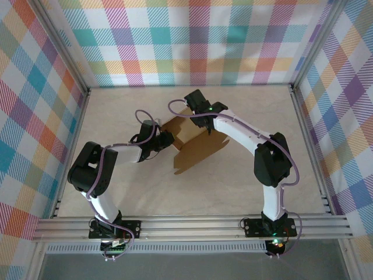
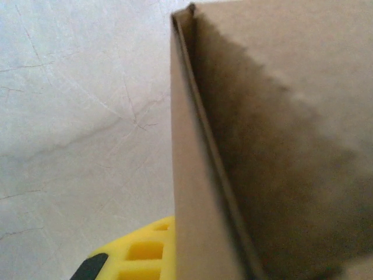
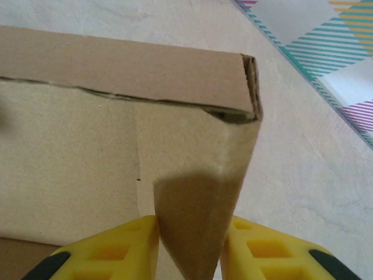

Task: Fold the paper box

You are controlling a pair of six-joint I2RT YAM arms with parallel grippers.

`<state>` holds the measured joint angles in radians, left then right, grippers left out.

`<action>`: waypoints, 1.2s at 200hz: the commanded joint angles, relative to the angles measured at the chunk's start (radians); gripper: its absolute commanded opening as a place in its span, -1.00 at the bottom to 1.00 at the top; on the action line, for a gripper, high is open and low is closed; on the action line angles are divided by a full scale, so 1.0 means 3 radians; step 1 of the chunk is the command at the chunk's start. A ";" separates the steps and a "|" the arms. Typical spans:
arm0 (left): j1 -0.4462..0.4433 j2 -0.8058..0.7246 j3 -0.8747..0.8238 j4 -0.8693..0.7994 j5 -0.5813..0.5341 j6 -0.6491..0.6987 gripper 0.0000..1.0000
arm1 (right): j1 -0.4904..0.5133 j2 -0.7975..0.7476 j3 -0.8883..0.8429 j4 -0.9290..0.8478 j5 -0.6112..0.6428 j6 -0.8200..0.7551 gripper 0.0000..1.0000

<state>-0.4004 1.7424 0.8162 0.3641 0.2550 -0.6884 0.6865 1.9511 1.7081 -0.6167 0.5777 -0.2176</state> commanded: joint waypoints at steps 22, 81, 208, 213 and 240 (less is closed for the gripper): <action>0.0026 -0.0132 0.0079 0.0387 0.0249 -0.0038 -1.00 | -0.0003 0.0086 -0.0044 -0.0148 -0.0121 -0.0112 -0.49; 0.0031 -0.0127 0.0074 0.0410 0.0260 -0.0054 -1.00 | -0.0003 0.0148 -0.0069 -0.0114 0.0134 -0.0256 -0.68; 0.0041 -0.0107 0.0060 0.0450 0.0290 -0.0101 -1.00 | 0.0030 0.0148 -0.0028 -0.0148 0.0237 -0.0318 -0.70; 0.0043 -0.0102 0.0064 0.0446 0.0289 -0.0102 -1.00 | 0.0037 0.0153 -0.0023 -0.0148 0.0260 -0.0320 -0.71; 0.0041 -0.0084 0.0071 0.0443 0.0294 -0.0115 -1.00 | 0.0069 0.0203 -0.0031 -0.0132 0.0380 -0.0327 -0.83</action>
<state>-0.3893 1.7420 0.8143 0.3691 0.2852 -0.7109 0.6872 1.9739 1.7008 -0.5995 0.6617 -0.2920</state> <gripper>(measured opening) 0.074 0.137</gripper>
